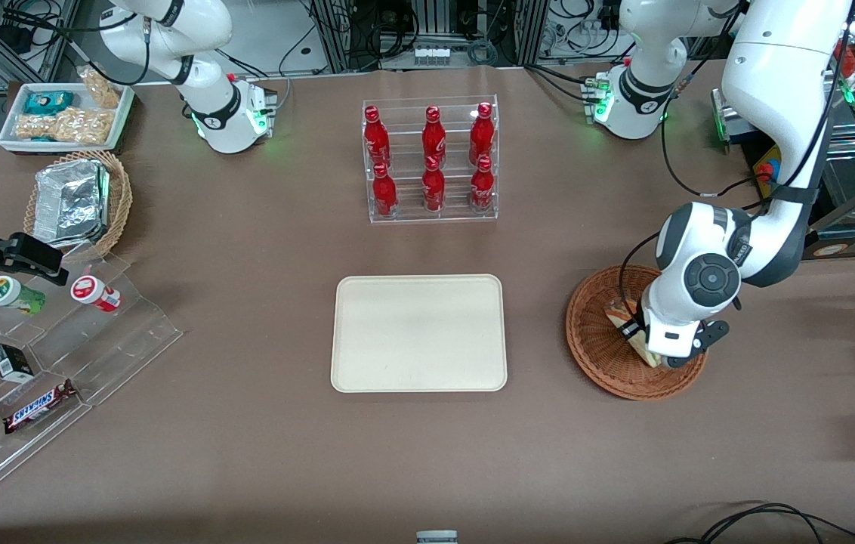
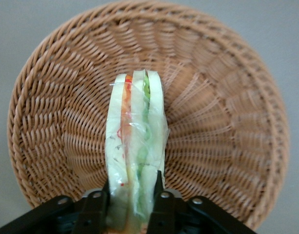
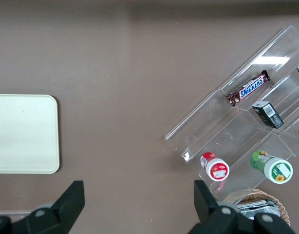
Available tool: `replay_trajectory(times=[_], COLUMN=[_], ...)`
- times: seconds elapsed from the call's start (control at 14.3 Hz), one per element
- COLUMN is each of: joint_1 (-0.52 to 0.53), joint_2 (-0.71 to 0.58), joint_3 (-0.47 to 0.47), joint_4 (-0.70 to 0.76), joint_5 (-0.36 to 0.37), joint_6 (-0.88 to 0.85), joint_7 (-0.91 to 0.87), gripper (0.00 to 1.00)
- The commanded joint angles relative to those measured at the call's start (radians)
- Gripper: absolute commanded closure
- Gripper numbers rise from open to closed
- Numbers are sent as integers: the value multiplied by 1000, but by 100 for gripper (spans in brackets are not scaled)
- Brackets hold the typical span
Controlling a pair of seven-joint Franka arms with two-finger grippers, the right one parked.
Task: Place sandwich from basket to tray
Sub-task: 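Close the left gripper on the sandwich and lift it, then carry the sandwich with the left gripper over the cream tray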
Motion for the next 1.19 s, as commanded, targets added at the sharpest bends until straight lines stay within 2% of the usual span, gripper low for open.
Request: replay_trajectory(times=[0.0, 0.07, 0.28, 0.56, 0.7, 0.98, 1.05, 1.12], joint_1=[-4, -6, -9, -58, -162, -354, -381, -409], joint_2=[-1, -24, -76, -39, 25, 241, 290, 336], joint_3=[-7, -14, -126, -304, -311, -301, -294, -289], joint_4=[53, 53, 55, 87, 154, 393, 451, 498], joint_5=[15, 15, 17, 18, 20, 25, 44, 98], joint_6=[-33, -65, -122, -139, -138, -138, -139, -138], joint_7=[16, 19, 22, 54, 82, 79, 76, 67], gripper=[93, 93, 92, 92, 91, 90, 90, 90])
